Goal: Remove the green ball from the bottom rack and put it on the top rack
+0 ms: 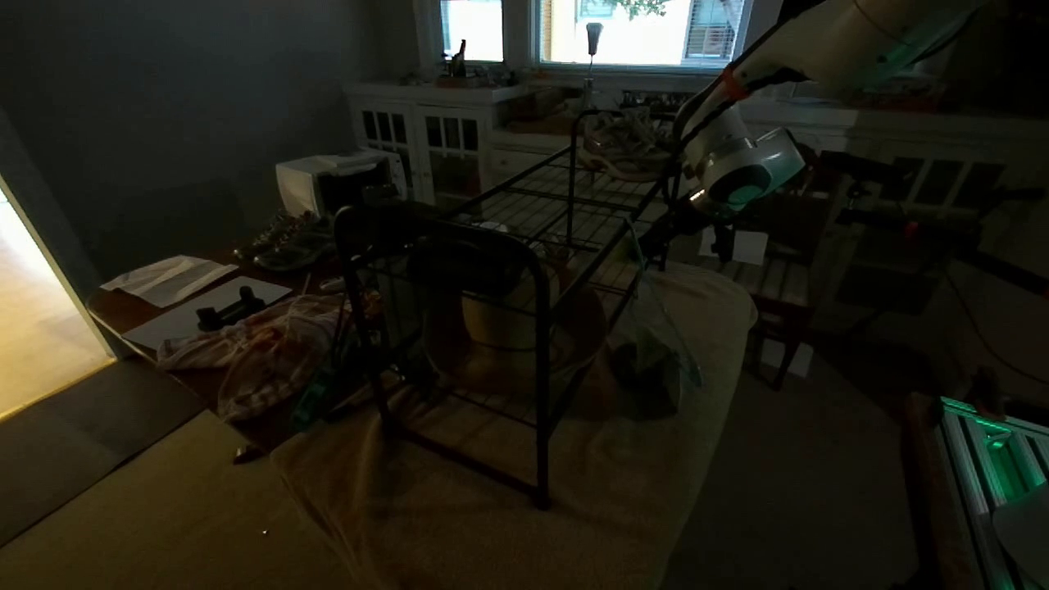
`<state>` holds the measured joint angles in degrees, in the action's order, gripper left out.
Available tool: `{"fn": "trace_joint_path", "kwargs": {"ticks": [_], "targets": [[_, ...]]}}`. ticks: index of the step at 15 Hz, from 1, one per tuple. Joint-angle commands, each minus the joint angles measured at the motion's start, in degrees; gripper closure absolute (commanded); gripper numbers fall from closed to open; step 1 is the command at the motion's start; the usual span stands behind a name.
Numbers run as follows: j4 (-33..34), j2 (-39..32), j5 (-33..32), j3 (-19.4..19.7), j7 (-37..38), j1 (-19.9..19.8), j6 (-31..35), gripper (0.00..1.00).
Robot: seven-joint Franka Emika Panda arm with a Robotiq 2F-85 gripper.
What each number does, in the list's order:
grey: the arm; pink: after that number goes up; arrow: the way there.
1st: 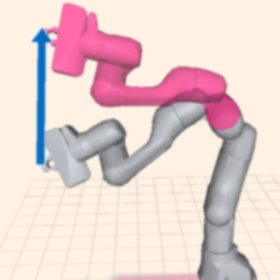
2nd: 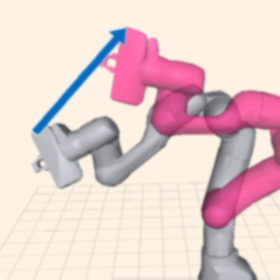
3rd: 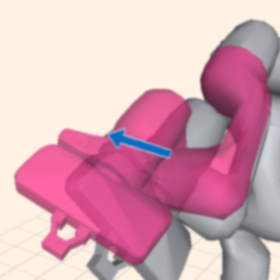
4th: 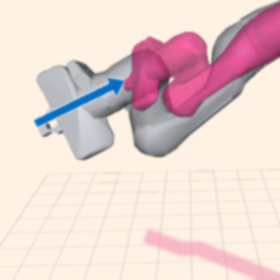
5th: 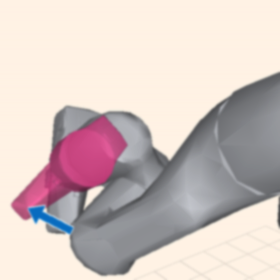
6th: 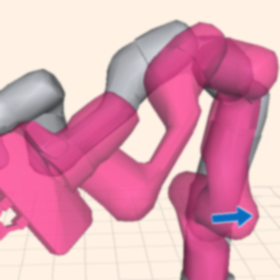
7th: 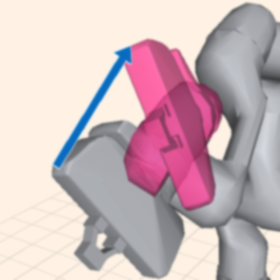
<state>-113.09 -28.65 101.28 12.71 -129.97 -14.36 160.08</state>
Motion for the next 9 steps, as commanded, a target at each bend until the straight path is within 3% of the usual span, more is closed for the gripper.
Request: {"fn": "trace_joint_path", "kwargs": {"ticks": [1,4,5,6,9], "targets": [[1.46,-1.51,2.59,-0.08,-3.15,-0.54,-1.01,0.77],[1.37,-1.40,2.77,-0.09,-3.52,-0.55,-0.89,0.81],[1.00,-1.18,2.27,-0.12,-2.82,-0.39,-0.56,0.87],[0.65,-0.81,2.29,-0.21,-2.73,-0.30,-0.53,0.99],[-0.11,0.29,2.64,-0.58,-3.09,-0.24,-1.14,1.00]]}}
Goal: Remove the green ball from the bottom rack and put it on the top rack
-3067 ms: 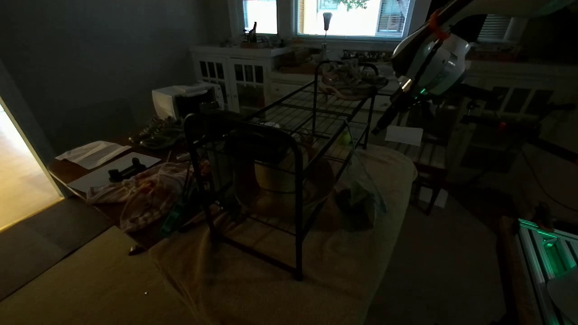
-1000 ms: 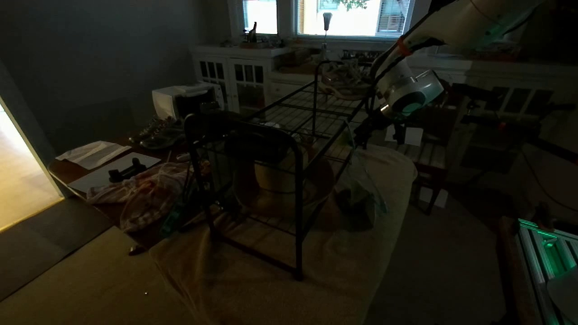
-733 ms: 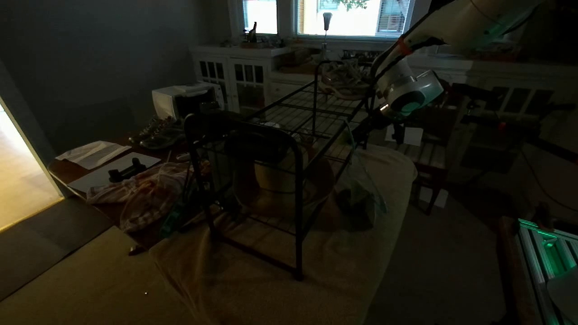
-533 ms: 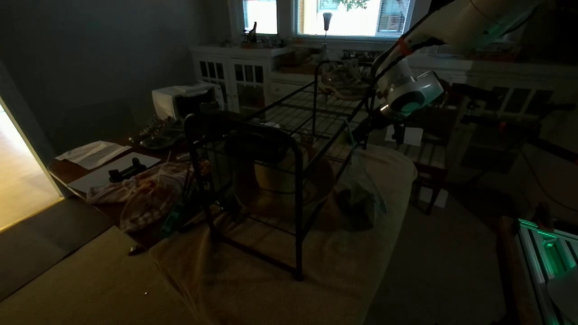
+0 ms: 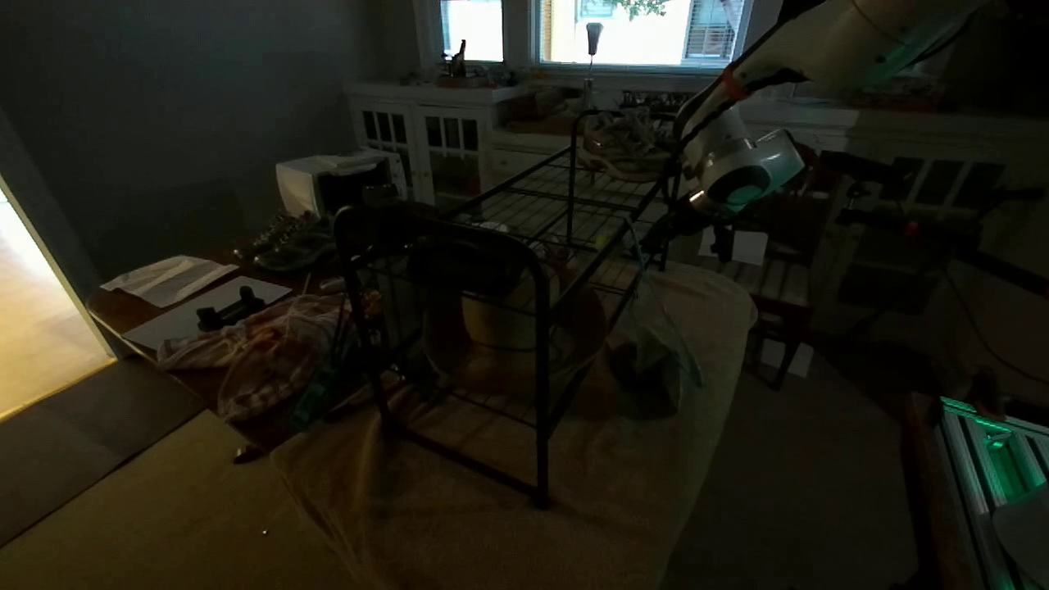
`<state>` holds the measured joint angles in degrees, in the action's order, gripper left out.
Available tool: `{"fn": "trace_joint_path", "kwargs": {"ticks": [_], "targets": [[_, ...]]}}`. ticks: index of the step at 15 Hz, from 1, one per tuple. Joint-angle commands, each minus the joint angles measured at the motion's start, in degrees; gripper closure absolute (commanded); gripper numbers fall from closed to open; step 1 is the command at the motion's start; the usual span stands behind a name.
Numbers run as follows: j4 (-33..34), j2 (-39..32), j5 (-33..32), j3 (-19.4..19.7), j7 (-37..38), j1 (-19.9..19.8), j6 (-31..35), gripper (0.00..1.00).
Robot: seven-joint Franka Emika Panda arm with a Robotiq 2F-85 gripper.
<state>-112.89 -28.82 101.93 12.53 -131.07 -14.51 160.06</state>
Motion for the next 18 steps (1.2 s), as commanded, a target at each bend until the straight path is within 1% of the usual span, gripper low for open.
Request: {"fn": "trace_joint_path", "kwargs": {"ticks": [1,5,6,7,8,10,13,14,15,17,18], "targets": [[-0.38,0.49,1.82,-0.48,-1.74,-0.06,-1.09,1.00],[-0.60,0.64,1.59,-0.68,-1.43,-0.10,-0.90,1.00],[-0.90,0.80,1.16,-0.72,-0.73,-0.06,-0.83,0.77],[-1.62,1.45,0.65,-0.78,-0.55,-0.01,-1.13,0.73],[-2.08,1.96,0.79,-0.87,-0.44,0.04,-1.11,0.67],[-3.12,3.23,0.89,-1.06,0.02,0.31,-0.42,0.53],[-4.33,4.63,1.19,-1.11,0.40,0.62,0.48,0.29],[-4.78,5.08,1.08,-1.09,1.04,0.70,0.87,0.22],[-5.22,5.46,0.67,-1.06,2.02,0.74,1.29,0.13],[-5.59,6.20,1.39,-0.99,2.87,0.63,1.87,0.00],[-5.75,6.45,1.29,-0.96,3.38,0.61,2.06,0.00]]}}
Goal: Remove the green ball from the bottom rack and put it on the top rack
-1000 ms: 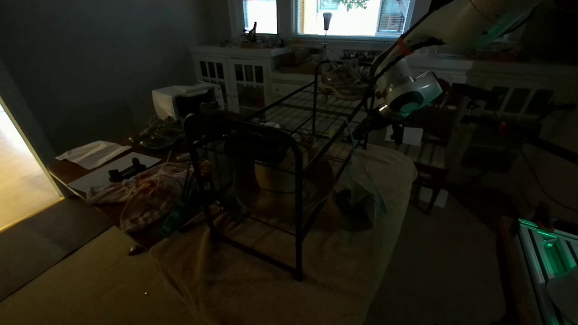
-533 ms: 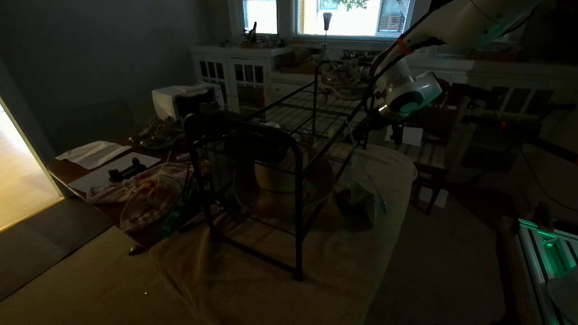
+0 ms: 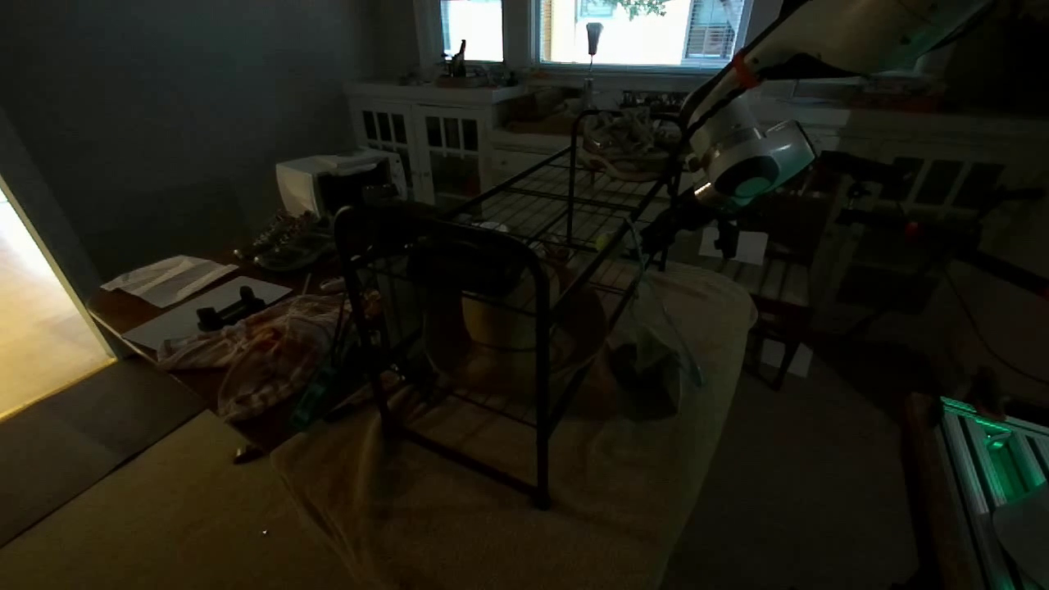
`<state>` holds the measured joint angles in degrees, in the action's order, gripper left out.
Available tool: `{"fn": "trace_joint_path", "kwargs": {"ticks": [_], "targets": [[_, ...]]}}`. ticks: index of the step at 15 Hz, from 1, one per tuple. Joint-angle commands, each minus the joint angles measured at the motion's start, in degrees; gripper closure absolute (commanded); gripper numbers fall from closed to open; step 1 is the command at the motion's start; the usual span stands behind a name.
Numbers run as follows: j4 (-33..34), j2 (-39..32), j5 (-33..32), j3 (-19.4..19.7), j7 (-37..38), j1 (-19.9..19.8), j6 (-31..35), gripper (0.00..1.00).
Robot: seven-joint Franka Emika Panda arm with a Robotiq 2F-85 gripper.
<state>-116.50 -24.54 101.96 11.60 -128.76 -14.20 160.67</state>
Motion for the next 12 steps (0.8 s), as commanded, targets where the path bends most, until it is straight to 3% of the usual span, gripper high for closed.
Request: {"fn": "trace_joint_path", "kwargs": {"ticks": [1,12], "targets": [[-2.04,2.32,1.42,-0.02,1.45,0.23,1.38,0.00],[3.08,-1.09,3.61,0.34,-2.20,-1.40,-2.34,0.00]]}}
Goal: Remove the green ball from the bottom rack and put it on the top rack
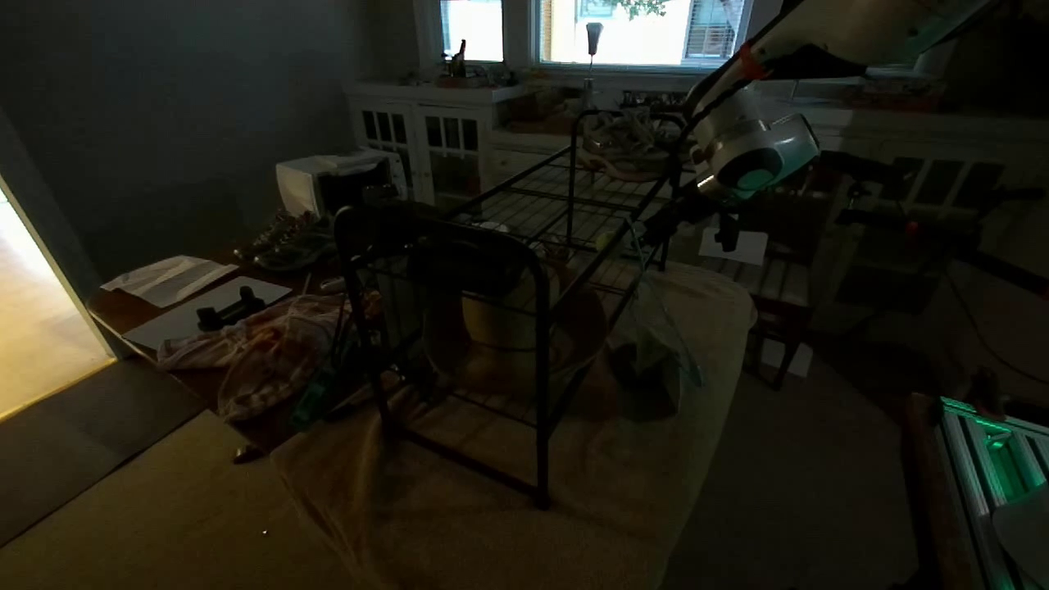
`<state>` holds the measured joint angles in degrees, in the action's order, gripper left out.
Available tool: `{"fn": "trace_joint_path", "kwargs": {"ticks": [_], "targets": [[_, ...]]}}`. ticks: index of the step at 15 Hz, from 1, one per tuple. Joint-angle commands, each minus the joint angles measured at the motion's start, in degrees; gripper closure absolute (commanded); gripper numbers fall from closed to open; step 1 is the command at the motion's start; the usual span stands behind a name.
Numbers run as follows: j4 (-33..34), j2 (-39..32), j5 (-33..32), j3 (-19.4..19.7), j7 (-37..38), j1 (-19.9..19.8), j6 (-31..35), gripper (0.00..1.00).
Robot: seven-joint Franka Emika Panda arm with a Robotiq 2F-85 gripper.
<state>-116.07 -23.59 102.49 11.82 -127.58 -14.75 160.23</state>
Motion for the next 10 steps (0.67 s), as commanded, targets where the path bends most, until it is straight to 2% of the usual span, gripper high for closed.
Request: {"fn": "trace_joint_path", "kwargs": {"ticks": [1,10], "targets": [[3.21,-2.57,2.85,0.06,-2.77,-0.99,-2.30,0.00],[9.33,-8.20,1.76,-0.08,-1.44,-1.55,-4.68,0.00]]}}
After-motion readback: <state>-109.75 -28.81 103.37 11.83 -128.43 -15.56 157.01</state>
